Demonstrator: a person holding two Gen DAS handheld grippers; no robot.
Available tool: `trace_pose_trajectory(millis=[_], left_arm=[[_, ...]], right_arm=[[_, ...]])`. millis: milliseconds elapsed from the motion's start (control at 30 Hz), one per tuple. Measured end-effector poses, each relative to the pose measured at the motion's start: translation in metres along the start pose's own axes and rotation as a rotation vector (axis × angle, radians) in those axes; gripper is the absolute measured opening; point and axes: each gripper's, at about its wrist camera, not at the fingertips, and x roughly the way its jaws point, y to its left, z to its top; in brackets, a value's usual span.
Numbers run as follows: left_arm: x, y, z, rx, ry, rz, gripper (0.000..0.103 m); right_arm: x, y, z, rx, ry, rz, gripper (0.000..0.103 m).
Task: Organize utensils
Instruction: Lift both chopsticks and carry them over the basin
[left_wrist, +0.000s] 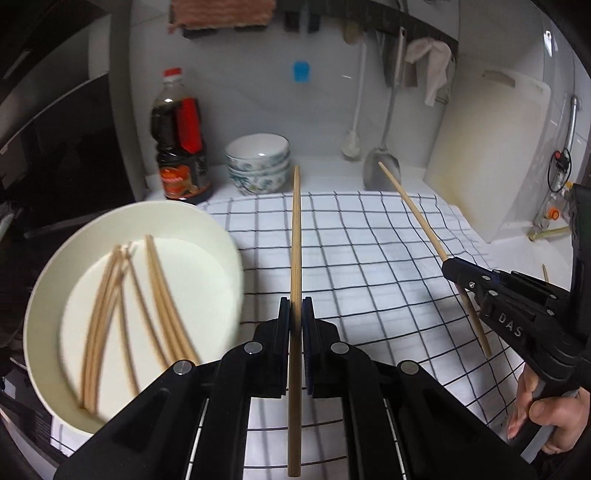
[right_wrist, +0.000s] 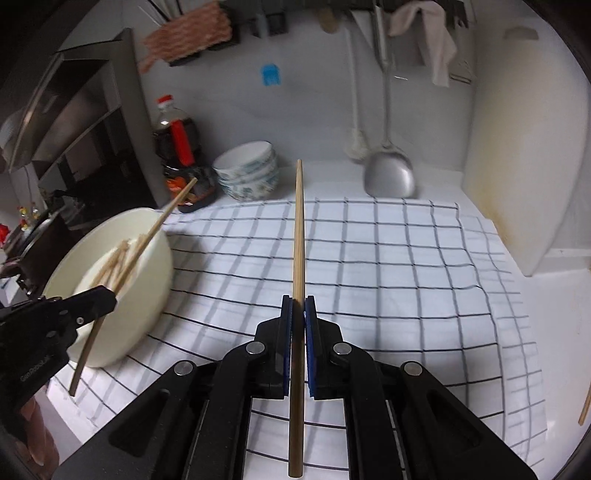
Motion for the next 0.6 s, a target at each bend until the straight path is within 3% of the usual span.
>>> trace_pose_trajectory(millis=[367, 600], left_arm=[[-0.038, 0.077, 0.004, -0.038, -0.08, 0.083, 0.007], [-0.045, 0.131, 0.006, -0.094, -0.087, 0.121, 0.007]], right_arm=[[0.001, 0.087, 0.028, -0.025, -0.06, 0.151, 0.006], [0.018, 0.153, 0.045, -0.065, -0.037, 0.214, 0.007]])
